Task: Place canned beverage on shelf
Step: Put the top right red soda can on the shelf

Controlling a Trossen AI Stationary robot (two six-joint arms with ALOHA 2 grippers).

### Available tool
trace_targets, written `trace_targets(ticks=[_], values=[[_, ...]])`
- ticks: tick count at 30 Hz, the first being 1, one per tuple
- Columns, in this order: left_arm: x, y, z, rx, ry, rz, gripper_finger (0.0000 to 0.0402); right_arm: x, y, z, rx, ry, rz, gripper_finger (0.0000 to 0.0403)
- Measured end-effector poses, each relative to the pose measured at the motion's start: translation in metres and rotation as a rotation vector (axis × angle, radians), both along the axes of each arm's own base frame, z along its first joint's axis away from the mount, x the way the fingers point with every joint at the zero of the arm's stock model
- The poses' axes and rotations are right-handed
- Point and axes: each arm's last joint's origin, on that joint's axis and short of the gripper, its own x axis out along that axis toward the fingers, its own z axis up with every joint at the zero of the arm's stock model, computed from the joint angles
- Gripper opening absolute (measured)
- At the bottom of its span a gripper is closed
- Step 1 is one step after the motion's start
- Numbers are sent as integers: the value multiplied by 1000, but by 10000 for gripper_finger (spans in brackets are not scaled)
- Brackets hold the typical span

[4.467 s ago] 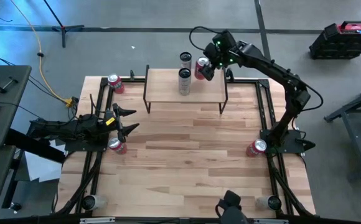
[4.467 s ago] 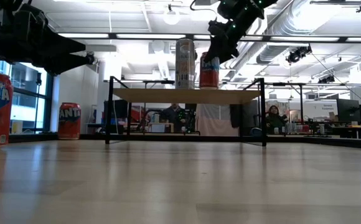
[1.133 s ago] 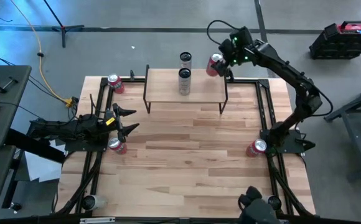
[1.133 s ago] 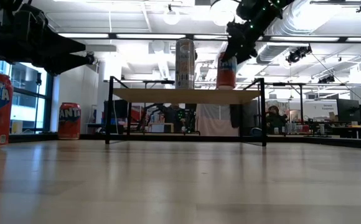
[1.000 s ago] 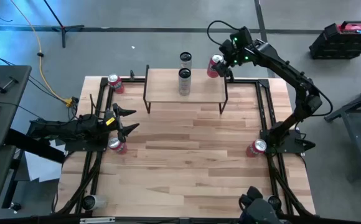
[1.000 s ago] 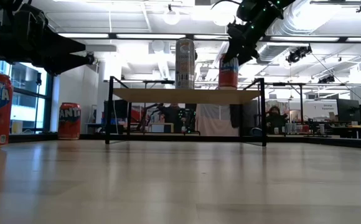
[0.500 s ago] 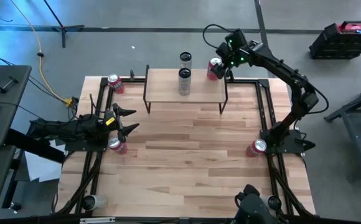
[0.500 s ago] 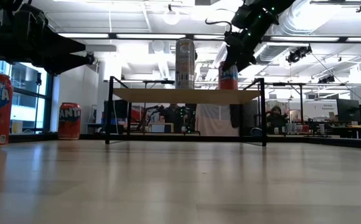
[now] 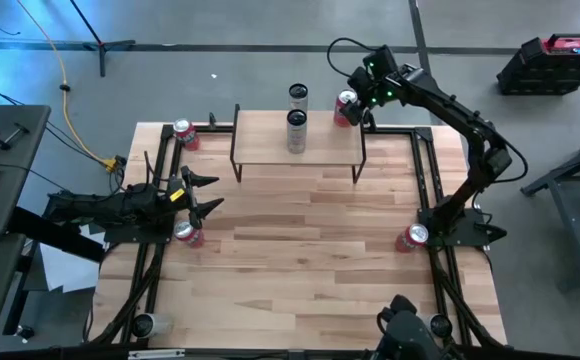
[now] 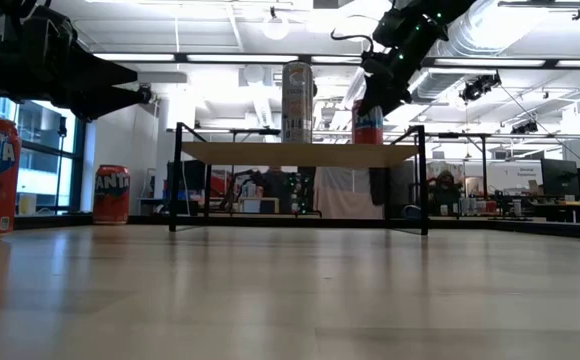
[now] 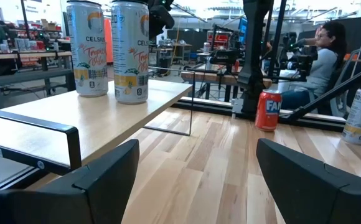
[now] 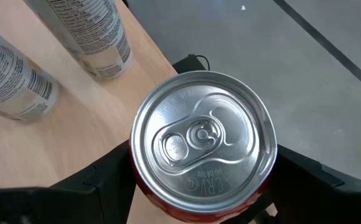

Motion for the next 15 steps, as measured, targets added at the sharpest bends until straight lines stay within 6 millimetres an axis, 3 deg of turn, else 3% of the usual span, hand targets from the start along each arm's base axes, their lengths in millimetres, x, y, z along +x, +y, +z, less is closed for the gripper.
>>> trace_targets(ticks=[8, 15], values=[[0, 0, 0, 0, 0, 0, 314, -1, 1, 0, 14, 3, -5, 289], [0, 0, 0, 0, 0, 0, 314, -1, 0, -1, 6, 19, -62, 341]])
